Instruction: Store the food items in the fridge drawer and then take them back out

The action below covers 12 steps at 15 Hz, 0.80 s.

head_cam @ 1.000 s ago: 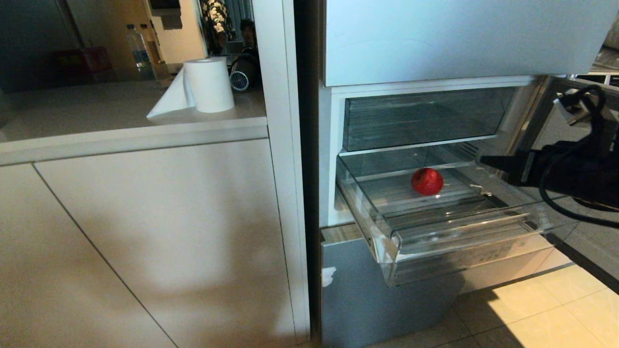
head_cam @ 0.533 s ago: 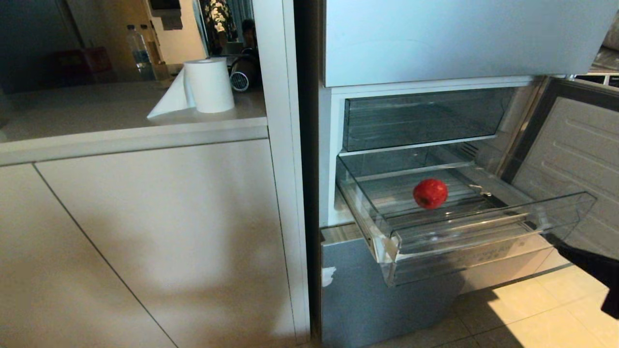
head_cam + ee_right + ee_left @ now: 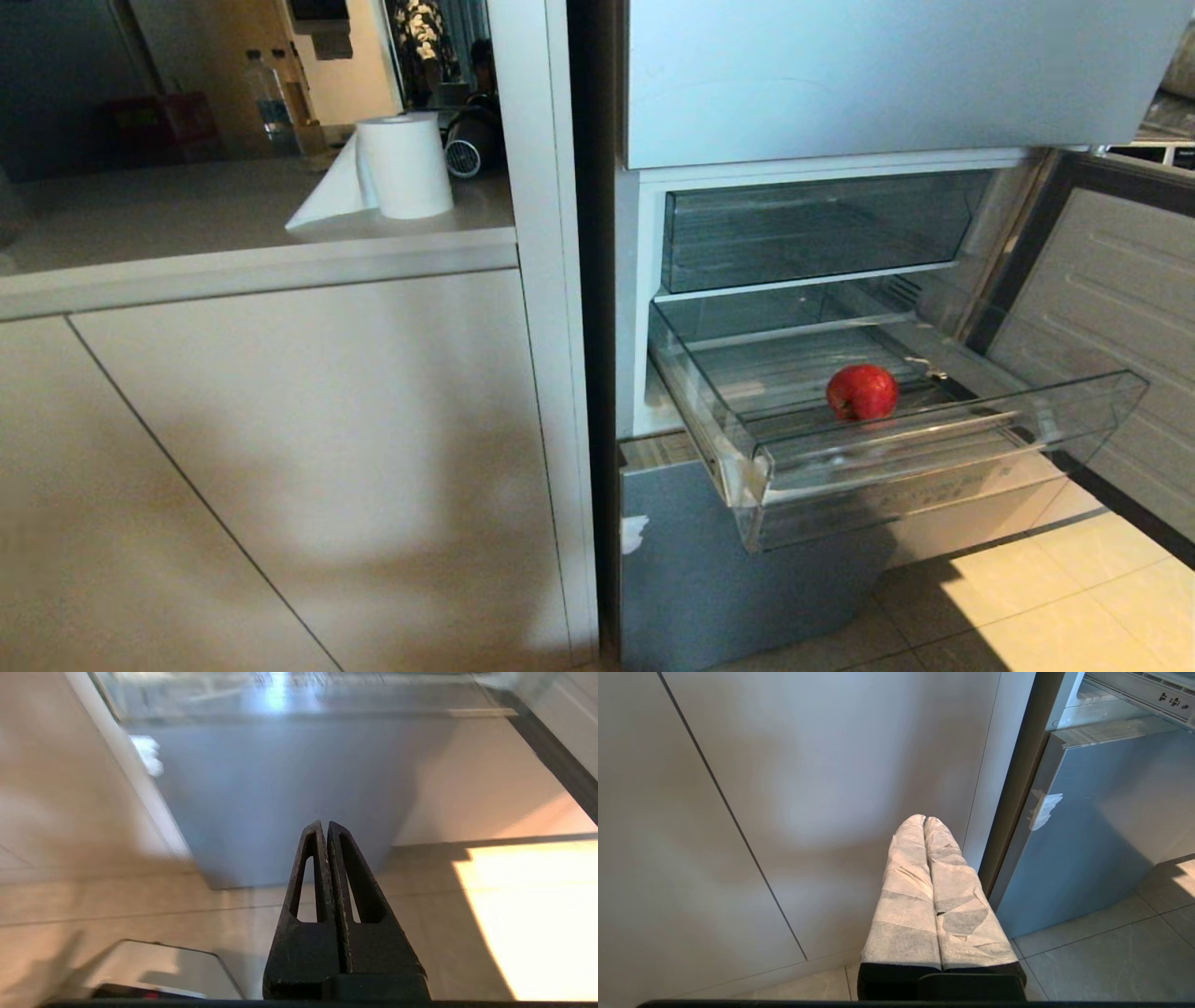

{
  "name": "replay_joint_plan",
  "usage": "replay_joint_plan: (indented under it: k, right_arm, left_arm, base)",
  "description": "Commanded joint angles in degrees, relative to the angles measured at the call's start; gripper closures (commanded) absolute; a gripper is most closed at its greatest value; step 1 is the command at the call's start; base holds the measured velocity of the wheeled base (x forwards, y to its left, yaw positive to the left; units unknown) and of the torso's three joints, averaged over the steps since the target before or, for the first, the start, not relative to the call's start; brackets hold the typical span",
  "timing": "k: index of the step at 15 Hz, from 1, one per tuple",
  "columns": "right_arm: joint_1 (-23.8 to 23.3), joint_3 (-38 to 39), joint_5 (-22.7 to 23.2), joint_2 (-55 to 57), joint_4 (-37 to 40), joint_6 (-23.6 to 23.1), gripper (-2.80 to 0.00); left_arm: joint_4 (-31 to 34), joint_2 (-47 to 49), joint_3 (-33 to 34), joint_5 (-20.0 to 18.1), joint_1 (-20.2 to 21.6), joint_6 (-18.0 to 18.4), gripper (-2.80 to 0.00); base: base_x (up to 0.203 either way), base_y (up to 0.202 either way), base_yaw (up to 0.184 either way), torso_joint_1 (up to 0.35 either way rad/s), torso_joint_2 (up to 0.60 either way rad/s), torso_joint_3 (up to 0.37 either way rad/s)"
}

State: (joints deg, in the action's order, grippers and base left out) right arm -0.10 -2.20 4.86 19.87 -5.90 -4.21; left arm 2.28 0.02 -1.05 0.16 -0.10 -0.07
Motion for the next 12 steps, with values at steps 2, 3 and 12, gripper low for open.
replay_joint_plan:
  k: [2,3,12]
  right_arm:
    - [0.1,1.8,-2.6,-15.2,5.3,-0.8,0.00]
    - [0.1,1.9,-3.0,-18.1,5.7,-0.7,0.00]
    - [0.1,2.2,-5.2,-19.9,6.4,0.8,0.00]
  left_arm:
    - [0.0,-0.1,0.0,0.0,0.0,0.0,0.00]
    - [0.0,-0.1,0.0,0.0,0.0,0.0,0.00]
    - [0.0,-0.1,0.0,0.0,0.0,0.0,0.00]
  base:
    - [0.000,0.000,0.000,0.000,0.00,0.000]
    - [0.000,0.000,0.000,0.000,0.00,0.000]
    - [0.000,0.000,0.000,0.000,0.00,0.000]
